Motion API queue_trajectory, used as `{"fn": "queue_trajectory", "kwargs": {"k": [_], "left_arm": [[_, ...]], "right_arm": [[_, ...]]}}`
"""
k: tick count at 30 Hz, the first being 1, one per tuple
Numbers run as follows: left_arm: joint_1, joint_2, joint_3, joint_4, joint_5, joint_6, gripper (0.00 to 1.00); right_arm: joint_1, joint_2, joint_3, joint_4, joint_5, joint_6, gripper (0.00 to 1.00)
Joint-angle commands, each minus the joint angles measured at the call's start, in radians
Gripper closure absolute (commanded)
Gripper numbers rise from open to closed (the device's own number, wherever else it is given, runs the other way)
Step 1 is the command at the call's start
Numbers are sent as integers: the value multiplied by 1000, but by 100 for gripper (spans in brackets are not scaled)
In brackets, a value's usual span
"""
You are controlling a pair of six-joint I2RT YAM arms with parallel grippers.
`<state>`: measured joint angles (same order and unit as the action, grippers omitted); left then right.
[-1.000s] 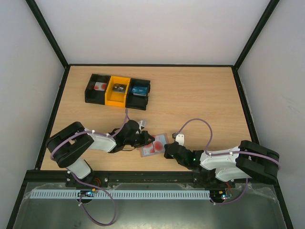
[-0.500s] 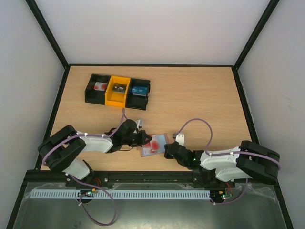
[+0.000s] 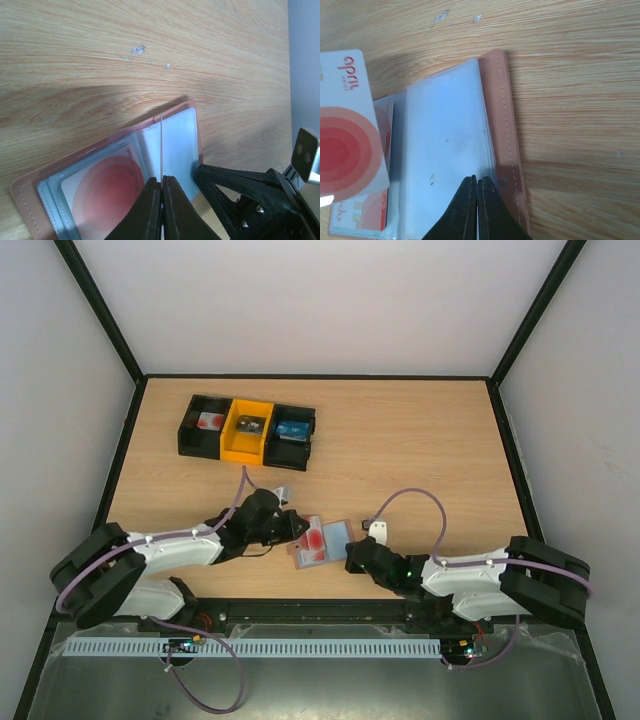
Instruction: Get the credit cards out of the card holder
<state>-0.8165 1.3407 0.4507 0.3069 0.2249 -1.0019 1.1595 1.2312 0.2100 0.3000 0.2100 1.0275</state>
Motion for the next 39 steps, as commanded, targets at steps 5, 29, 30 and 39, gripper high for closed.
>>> {"fn": "queue_trajectory", "kwargs": {"k": [5, 29, 30, 39], "left_arm": [[9, -160, -37, -54, -49, -6, 97], [418, -513, 114, -284, -329, 61, 97], [439, -500, 126, -276, -366, 63, 97], [592, -337, 186, -95, -449, 148, 97]], "right_arm": [[-1, -104, 29, -94, -36, -24, 86], [0, -441, 54, -206, -66, -37, 2], [-1, -447, 55, -212, -64, -39, 2], [-1, -460, 72, -223, -73, -58, 2]]}}
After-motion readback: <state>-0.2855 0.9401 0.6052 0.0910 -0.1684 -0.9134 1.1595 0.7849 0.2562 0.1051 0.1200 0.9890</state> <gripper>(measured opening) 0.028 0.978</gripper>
